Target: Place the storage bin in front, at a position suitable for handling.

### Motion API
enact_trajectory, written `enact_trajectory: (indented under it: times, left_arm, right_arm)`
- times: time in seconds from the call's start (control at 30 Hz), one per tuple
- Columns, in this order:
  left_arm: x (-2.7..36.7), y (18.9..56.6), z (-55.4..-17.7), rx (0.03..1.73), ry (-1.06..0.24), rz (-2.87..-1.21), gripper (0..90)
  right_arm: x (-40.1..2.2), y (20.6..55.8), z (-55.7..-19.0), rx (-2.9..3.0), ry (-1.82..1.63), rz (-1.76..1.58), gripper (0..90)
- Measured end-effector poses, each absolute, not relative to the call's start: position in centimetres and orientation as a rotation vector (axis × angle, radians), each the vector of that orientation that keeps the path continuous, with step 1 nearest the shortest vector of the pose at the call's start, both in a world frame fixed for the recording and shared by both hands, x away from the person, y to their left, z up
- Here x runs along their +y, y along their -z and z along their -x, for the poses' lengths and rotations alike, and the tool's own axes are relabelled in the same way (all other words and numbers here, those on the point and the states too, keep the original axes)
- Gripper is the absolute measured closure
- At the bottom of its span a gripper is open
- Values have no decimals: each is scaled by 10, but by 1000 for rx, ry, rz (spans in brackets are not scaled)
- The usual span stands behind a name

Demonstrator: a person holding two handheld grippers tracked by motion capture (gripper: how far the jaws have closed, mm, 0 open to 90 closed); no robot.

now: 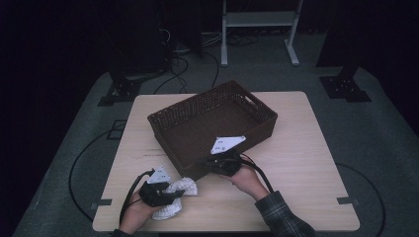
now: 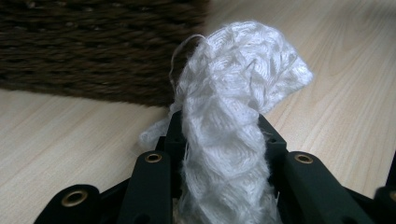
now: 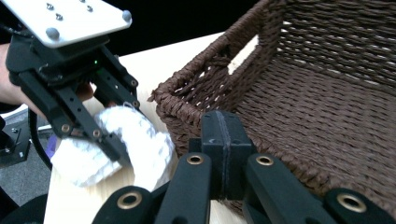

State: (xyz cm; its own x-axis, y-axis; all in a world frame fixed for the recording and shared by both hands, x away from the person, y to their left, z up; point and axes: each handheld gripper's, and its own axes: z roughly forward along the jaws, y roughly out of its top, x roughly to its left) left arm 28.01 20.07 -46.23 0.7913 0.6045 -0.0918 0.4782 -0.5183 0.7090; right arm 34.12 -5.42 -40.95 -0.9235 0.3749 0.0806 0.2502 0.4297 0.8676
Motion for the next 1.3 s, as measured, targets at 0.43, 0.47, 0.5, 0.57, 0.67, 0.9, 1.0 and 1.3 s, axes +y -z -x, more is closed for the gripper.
enact_trajectory:
  times: [0.43, 0.47, 0.5, 0.57, 0.67, 0.9, 1.0, 1.3]
  left_arm:
    - [201, 462, -280, 800, -209, -2217, 653]
    - [201, 463, -280, 800, -209, -2216, 653]
    - [201, 463, -280, 800, -210, -2216, 653]
    - [201, 463, -280, 800, -206, -2221, 653]
    - [200, 463, -280, 797, -202, -2224, 653]
    - [198, 463, -280, 797, -198, -2229, 653]
    - [198, 463, -280, 799, -198, -2226, 653]
    - [197, 464, -280, 794, -190, -2228, 653]
  right_arm:
    - [-53, 399, -352, 2508, -1486, -555, 823]
    - [-59, 397, -354, 2494, -1476, -568, 815]
    - [-66, 394, -357, 2483, -1465, -588, 801]
    - [-79, 390, -362, 2459, -1451, -615, 784]
    - [-98, 385, -368, 2426, -1420, -651, 762]
    - [-141, 379, -386, 2355, -1346, -757, 719]
    - [-157, 377, -395, 2320, -1312, -802, 715]
    - [-208, 373, -429, 2230, -1188, -977, 708]
